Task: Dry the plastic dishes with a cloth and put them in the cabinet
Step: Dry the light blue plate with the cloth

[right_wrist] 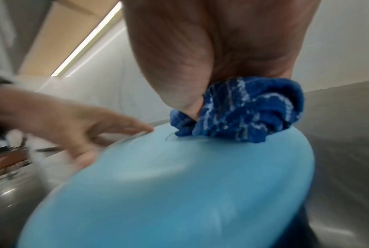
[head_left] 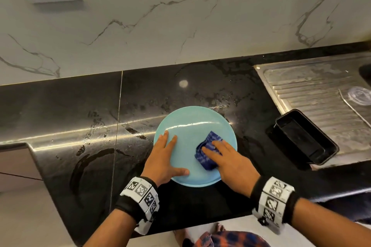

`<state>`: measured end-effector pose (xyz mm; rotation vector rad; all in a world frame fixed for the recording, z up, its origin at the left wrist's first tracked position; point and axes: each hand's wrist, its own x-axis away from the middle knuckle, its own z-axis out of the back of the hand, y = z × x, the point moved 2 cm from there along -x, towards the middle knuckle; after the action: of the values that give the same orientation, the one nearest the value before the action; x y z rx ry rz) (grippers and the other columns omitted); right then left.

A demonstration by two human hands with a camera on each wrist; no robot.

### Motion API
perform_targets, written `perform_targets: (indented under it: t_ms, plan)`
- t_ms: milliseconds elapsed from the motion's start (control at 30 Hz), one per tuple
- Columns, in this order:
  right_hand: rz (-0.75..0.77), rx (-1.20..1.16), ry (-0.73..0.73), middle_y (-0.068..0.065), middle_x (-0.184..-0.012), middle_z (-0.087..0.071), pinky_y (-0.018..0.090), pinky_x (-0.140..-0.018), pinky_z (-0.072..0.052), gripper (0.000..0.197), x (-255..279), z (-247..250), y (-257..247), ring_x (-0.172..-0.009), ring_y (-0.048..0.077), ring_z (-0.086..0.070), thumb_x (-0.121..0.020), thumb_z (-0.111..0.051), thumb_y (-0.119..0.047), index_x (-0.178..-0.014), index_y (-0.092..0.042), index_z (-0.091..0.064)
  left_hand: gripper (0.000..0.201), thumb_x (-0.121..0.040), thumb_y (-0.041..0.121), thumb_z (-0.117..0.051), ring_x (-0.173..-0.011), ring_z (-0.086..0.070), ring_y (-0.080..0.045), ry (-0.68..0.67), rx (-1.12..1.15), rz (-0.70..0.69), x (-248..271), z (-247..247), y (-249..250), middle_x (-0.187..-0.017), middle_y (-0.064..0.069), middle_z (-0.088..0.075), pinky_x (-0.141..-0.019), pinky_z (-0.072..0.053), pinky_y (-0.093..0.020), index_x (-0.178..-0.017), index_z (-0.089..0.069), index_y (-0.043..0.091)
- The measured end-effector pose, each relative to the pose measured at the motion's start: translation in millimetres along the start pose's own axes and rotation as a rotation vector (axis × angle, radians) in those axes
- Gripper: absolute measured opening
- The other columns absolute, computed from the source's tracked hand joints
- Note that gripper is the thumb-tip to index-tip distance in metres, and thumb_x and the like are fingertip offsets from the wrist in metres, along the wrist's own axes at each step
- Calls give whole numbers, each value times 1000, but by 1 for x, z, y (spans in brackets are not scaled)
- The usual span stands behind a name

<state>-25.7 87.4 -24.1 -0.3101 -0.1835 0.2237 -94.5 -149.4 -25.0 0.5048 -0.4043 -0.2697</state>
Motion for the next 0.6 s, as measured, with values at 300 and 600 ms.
perform_targets:
  t_ms: [300,600]
  plan:
    - [-123,58,-58,8,-150,-39,46,-108,-40,57,-168,38,-5,-129,41,-43,-94,-52,-21,-149,-31,-40,123,-63,65,-81,-152,6,-14,-4,-2,0,0,1,-1,-164,10,13,-121,-16,-38,-158,-11,29]
    - [1,-10,-87,-1,-162,-22,43,-108,-40,60,-51,20,-26,-146,28,-22,-100,-47,-22,-154,-37,-26,144,-47,65,-88,-151,-10,-20,65,157,102,4,-2,-4,-164,5,10,-119,-27,-40,-157,-7,20]
